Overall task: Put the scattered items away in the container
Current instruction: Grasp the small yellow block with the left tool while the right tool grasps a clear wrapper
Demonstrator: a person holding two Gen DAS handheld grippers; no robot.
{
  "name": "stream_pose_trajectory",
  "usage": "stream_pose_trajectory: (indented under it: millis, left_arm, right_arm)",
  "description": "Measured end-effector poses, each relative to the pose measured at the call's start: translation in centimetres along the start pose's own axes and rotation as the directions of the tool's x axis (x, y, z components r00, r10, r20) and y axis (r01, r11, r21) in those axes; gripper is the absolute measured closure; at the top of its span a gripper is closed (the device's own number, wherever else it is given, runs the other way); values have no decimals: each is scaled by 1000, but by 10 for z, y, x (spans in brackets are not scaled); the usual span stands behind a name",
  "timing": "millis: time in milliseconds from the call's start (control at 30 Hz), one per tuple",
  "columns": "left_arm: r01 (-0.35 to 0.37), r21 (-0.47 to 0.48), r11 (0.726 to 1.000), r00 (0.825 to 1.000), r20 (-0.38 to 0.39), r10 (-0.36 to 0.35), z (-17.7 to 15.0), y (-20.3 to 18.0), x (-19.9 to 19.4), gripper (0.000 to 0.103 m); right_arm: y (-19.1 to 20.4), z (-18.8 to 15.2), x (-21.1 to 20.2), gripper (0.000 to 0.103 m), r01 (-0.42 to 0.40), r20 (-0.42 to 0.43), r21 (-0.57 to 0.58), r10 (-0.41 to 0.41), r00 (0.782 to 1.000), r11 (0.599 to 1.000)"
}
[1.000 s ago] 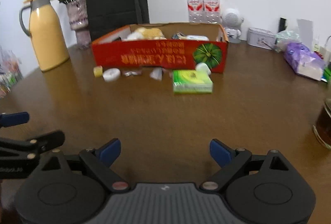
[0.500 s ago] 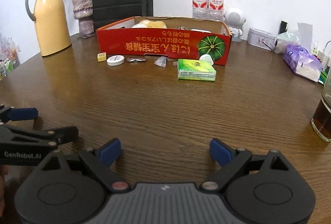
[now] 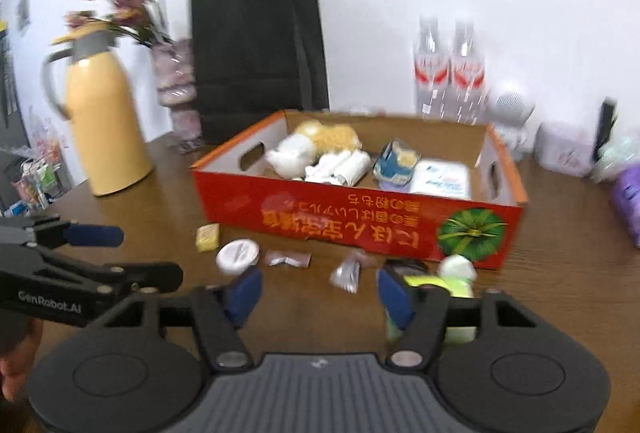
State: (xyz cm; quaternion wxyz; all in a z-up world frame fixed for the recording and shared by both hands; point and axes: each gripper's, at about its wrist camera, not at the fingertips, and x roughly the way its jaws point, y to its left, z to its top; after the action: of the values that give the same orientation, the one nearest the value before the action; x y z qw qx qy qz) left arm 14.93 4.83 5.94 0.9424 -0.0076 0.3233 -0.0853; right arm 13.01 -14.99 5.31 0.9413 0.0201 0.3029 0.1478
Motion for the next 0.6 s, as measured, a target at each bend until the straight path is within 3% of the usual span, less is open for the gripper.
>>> stream_pose_trajectory:
  millis: [67,133,233,333,400,600]
  left_arm:
    - [-37,-40,999,999,-30,36,10,10,25,8]
    - [-73,-77,994,995,-77,67,16,19,46,25]
    - [-69,-118,991,993,-106,57,15,28,67,45]
    - [-88,-30,996,995,-58,86,5,18,67,66]
    - [-50,-21,999,997,-55,49,3,18,63,80]
    - [-76,38,996,997,-21,77,-5,13,61,81]
  right_arm:
    - [-7,9,31,59,31,-44,37,-29,999,999]
    - [-11,11,53,65,77,-85,53,-72,994,996]
    - [-12,9,70,71,110,-102,36,-106,989,993]
    - [-10,3,75,79,130,-99,-2,-130,987,992]
    - [-8,-1,75,84,147,-86,-33,-150,985,989]
    - [-5,-4,66,86,123,-69,-69,-128,989,990]
